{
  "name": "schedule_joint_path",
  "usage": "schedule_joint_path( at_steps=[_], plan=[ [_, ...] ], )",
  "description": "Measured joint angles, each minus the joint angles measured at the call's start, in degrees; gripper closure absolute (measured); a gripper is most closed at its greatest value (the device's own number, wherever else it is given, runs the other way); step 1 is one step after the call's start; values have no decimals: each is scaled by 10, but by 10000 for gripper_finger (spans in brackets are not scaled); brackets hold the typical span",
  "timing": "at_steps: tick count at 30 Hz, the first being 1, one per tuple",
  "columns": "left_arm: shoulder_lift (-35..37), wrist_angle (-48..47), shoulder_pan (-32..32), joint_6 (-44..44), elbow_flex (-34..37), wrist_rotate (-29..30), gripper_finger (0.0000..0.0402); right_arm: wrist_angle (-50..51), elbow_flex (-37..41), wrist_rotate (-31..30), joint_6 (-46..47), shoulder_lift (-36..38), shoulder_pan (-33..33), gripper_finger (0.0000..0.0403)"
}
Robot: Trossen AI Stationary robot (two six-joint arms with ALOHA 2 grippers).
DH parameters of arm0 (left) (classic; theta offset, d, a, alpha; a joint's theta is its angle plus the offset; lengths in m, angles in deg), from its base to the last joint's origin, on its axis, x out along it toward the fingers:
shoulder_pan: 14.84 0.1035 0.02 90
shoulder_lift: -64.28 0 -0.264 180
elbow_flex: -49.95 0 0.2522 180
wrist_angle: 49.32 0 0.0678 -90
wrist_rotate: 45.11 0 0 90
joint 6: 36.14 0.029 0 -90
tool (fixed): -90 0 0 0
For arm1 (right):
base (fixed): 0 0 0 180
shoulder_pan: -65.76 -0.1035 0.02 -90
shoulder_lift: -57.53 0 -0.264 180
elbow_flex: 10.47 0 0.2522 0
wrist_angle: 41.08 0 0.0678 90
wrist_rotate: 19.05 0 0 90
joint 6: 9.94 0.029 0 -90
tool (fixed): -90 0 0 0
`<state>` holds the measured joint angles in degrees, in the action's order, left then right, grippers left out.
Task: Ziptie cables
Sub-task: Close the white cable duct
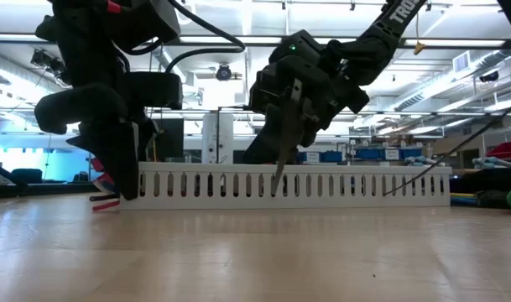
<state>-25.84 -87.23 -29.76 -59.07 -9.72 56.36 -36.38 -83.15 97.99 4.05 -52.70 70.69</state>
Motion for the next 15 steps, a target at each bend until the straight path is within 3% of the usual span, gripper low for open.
schedule_joint_path(
  at_steps=[15],
  plan=[
    [-2, -7, 0, -3, 0, -1, 147, 9, 1, -9, 10, 12, 1, 402]
  ],
)
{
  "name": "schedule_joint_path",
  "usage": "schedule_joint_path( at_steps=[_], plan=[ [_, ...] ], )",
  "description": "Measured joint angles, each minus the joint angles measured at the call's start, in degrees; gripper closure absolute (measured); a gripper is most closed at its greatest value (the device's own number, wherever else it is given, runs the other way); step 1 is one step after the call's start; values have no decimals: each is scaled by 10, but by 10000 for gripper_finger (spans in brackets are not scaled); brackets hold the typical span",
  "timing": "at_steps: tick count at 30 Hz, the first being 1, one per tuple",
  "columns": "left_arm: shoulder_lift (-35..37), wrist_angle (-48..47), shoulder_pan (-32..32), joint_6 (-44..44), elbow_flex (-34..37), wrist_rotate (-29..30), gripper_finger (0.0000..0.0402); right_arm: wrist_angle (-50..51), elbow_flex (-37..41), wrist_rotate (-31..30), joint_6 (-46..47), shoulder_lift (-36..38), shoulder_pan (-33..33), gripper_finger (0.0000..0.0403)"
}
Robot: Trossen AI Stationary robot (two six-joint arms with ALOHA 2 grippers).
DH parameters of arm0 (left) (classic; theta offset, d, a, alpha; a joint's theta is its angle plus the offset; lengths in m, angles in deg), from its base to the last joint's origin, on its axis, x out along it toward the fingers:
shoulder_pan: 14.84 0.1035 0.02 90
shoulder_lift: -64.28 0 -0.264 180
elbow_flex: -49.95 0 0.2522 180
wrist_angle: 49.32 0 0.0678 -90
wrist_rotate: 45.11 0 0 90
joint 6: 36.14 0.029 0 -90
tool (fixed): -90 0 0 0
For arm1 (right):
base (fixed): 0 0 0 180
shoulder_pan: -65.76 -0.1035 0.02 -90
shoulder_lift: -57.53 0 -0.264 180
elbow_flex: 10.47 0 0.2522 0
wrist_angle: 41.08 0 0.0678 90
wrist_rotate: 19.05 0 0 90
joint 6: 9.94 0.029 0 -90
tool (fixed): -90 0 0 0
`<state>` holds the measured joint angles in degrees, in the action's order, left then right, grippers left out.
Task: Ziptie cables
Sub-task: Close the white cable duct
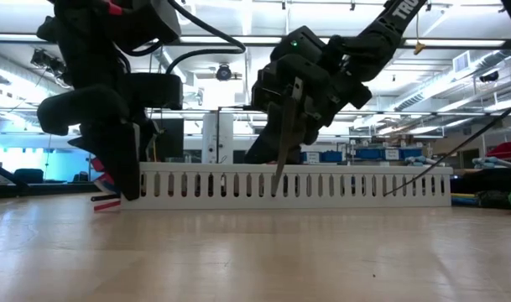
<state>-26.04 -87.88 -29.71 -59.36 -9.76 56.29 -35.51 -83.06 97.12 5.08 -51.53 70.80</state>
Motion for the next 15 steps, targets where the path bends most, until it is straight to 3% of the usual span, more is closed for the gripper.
schedule_joint_path(
  at_steps=[7, 15],
  plan=[
    [0, 0, 0, 0, -1, -1, 164, 43, 0, -25, 0, 19, 0, 402],
    [0, -5, 0, 0, -1, -2, 171, 20, 0, 0, -4, 5, 4, 402]
  ],
)
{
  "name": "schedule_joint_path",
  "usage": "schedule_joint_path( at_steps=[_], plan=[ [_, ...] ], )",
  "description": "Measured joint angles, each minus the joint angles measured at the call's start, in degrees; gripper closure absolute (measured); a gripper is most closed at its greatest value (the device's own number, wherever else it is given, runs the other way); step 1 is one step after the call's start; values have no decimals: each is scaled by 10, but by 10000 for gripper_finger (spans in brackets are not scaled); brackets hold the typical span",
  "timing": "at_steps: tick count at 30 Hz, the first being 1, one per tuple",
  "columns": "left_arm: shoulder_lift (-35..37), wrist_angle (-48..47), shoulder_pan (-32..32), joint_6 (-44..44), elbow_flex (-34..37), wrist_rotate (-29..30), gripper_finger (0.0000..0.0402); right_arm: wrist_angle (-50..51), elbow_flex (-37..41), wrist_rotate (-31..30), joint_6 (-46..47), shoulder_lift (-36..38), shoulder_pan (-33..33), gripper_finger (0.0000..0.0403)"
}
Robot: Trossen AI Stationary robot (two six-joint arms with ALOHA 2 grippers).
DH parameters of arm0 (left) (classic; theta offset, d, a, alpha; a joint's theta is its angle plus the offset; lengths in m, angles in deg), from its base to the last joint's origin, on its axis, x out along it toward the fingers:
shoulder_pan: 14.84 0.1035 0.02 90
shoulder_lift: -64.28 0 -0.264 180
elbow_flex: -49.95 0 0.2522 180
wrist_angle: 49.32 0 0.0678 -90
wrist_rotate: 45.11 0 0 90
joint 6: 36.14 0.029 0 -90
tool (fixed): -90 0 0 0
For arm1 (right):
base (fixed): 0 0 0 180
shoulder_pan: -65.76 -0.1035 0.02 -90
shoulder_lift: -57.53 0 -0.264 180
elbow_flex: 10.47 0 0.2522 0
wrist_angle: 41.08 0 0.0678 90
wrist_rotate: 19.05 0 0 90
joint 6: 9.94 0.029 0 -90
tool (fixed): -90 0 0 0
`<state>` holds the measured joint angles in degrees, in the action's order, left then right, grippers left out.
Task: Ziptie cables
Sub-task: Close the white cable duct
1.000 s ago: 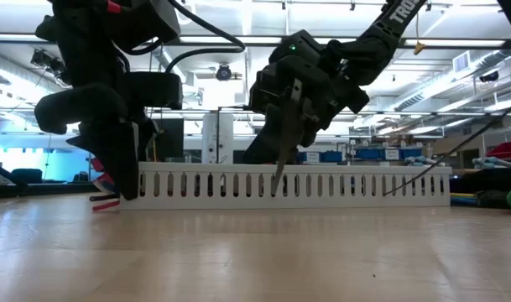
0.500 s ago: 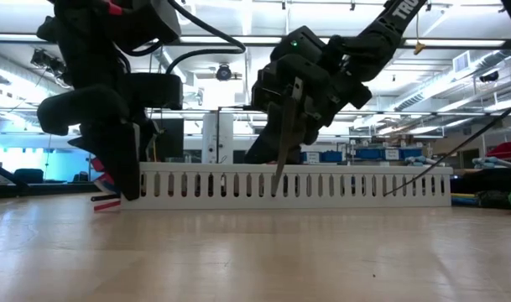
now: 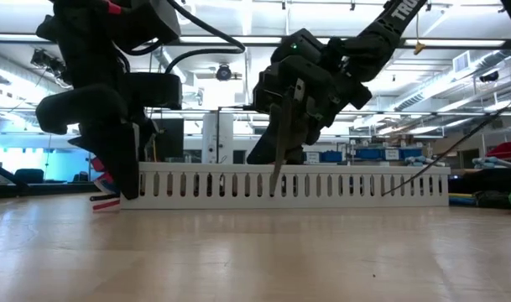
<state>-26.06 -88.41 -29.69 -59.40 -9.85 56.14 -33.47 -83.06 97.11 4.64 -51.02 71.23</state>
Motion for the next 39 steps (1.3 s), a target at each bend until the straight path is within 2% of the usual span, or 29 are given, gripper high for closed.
schedule_joint_path(
  at_steps=[8, 15, 39],
  plan=[
    [0, 0, 0, 3, 0, 0, 171, -15, 0, 11, -1, -5, 3, 402],
    [0, -4, 1, 5, 1, -4, 171, -126, -1, 71, 59, -66, 3, 403],
    [0, 2, 1, 6, 1, -2, 170, -148, 0, 69, 62, -68, -5, 403]
  ],
)
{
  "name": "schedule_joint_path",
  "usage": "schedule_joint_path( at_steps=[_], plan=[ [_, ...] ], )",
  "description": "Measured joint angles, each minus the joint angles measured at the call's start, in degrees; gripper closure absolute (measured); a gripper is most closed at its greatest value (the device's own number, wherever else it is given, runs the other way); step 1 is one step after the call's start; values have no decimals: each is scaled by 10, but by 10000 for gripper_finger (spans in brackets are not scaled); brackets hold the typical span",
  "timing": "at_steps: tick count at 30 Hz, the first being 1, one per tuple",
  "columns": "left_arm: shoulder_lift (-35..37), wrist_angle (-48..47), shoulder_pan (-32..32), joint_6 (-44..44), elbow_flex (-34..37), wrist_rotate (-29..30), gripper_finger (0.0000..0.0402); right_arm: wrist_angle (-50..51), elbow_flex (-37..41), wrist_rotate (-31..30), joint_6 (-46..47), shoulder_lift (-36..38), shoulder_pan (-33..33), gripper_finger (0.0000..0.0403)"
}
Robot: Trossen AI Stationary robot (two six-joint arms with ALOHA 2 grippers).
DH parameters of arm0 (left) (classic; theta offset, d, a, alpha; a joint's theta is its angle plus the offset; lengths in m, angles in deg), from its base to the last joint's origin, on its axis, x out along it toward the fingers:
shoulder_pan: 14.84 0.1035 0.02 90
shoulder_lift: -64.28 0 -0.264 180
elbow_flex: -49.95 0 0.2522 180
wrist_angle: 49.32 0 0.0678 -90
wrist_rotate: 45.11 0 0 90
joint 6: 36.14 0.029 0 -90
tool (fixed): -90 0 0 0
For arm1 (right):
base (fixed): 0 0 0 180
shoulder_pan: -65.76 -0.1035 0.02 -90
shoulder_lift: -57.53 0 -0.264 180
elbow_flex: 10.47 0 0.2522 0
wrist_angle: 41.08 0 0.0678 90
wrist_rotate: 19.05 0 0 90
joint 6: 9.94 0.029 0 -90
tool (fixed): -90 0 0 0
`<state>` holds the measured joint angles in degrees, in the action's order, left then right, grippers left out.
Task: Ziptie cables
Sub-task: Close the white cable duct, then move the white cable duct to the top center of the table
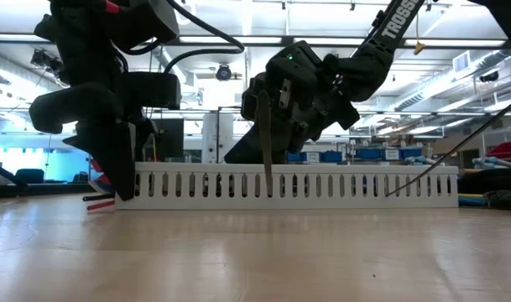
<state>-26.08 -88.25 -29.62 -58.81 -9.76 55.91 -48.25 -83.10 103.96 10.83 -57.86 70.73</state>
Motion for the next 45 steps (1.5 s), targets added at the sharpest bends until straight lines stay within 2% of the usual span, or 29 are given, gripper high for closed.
schedule_joint_path(
  at_steps=[6, 14, 17, 20, 25, 28, 31, 34, 37, 40, 43, 45],
  plan=[
    [-2, -4, 1, 11, -3, 0, 126, -1, 0, 2, 5, -1, -1, 403],
    [21, -115, 1, 10, -59, -19, 53, 0, 0, 2, 6, -1, -2, 403],
    [47, -158, 1, 13, -93, -45, 42, 0, 0, 2, 6, -1, -2, 403],
    [81, -198, -1, 0, -126, -44, 40, 0, 0, 2, 3, -1, -2, 403],
    [148, -268, -4, -31, -170, 20, 43, -22, 3, 28, 1, 11, 1, 403],
    [185, -291, -5, -49, -181, 65, 44, -18, 4, 12, -7, 48, 3, 403],
    [211, -281, -5, -78, -182, 98, 44, -17, 3, 7, -13, 90, 8, 403],
    [215, -236, -4, -91, -182, 103, 44, -9, 3, 14, -8, 132, 12, 403],
    [209, -139, -5, -99, -173, 81, 44, 52, 2, 61, 4, 190, 16, 403],
    [194, -66, -6, -90, -166, 20, 47, 189, 1, 96, -13, 257, 7, 403],
    [171, -44, -7, -85, -166, -29, 52, 346, 1, 85, -44, 325, -6, 403],
    [149, -63, -7, -77, -165, -45, 59, 430, 1, 57, -55, 360, -12, 403]
  ],
)
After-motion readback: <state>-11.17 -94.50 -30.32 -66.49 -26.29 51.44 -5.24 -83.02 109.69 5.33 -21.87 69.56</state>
